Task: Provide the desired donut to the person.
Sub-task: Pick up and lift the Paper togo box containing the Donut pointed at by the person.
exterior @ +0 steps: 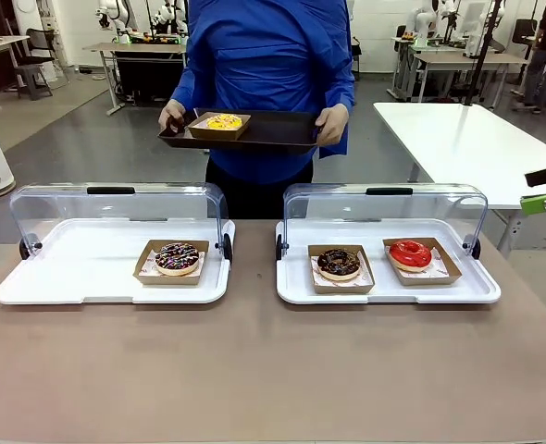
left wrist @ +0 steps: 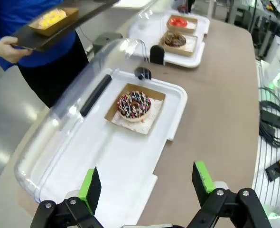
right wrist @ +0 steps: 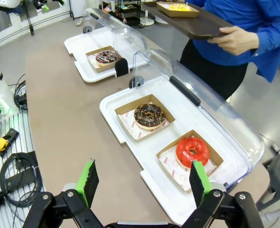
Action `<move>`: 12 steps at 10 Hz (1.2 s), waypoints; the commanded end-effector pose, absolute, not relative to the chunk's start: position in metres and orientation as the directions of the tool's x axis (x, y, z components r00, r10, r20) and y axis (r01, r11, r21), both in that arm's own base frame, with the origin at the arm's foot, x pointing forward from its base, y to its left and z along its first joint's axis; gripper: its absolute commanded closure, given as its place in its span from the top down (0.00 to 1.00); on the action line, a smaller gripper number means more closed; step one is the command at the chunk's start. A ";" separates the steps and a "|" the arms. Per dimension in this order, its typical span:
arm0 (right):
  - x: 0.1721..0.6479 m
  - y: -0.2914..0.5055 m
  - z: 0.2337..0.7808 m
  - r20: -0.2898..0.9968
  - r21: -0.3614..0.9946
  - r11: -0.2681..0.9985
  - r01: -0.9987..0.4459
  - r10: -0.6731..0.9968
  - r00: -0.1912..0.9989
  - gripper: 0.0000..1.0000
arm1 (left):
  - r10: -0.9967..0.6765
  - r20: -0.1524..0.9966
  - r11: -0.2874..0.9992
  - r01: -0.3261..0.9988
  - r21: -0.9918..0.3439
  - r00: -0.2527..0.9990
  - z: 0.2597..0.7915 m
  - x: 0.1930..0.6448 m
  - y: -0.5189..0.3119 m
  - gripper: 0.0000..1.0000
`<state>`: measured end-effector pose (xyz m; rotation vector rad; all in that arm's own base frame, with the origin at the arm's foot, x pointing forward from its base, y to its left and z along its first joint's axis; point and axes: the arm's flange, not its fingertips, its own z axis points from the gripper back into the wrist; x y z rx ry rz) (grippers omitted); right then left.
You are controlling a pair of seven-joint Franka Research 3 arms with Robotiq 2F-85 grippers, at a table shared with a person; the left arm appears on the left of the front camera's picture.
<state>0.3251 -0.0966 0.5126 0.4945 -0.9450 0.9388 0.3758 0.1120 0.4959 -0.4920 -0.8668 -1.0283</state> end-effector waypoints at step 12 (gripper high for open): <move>0.328 -0.097 0.511 0.862 -0.037 0.518 -0.855 0.449 0.235 1.00 | -0.485 0.853 0.463 0.884 0.063 0.193 0.483 0.383 0.112 1.00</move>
